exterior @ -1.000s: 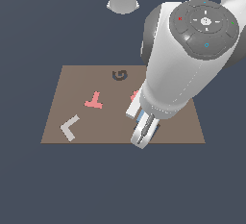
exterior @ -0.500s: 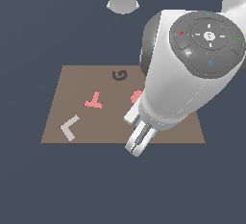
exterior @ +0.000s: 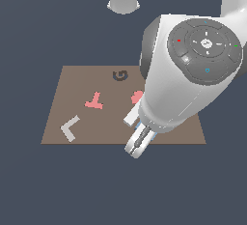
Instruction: Insert a designated object into the corresponding slot on a board.
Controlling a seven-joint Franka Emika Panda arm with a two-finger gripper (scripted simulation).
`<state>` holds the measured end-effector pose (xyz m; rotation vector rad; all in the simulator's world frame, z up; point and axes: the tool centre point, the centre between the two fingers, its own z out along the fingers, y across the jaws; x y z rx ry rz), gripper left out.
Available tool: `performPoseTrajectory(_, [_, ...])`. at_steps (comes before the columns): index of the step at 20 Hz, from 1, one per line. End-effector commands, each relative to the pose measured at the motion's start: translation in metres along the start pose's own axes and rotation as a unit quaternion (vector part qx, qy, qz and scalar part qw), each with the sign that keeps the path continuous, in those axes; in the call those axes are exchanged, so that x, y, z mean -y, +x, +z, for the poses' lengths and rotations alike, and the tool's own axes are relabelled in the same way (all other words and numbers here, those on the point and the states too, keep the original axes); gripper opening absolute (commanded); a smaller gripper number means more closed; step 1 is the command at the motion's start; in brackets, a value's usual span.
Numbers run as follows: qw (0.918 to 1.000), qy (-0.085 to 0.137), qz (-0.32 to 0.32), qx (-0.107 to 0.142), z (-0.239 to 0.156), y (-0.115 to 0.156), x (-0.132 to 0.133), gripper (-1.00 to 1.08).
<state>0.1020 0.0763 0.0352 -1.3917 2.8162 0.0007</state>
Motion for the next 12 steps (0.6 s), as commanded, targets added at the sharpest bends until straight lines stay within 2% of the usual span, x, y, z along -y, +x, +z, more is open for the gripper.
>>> performPoseTrajectory(1, [1.0, 0.0, 0.001, 0.0, 0.0041, 0.0, 0.0003, -1.0])
performPoseTrajectory(2, [1.0, 0.0, 0.001, 0.0, 0.0045, -0.0001, 0.0003, -1.0])
performPoseTrajectory(3, [1.0, 0.0, 0.001, 0.0, 0.0045, -0.0001, 0.0003, 1.0])
performPoseTrajectory(12, [1.0, 0.0, 0.001, 0.0, 0.0045, -0.0001, 0.0003, 1.0])
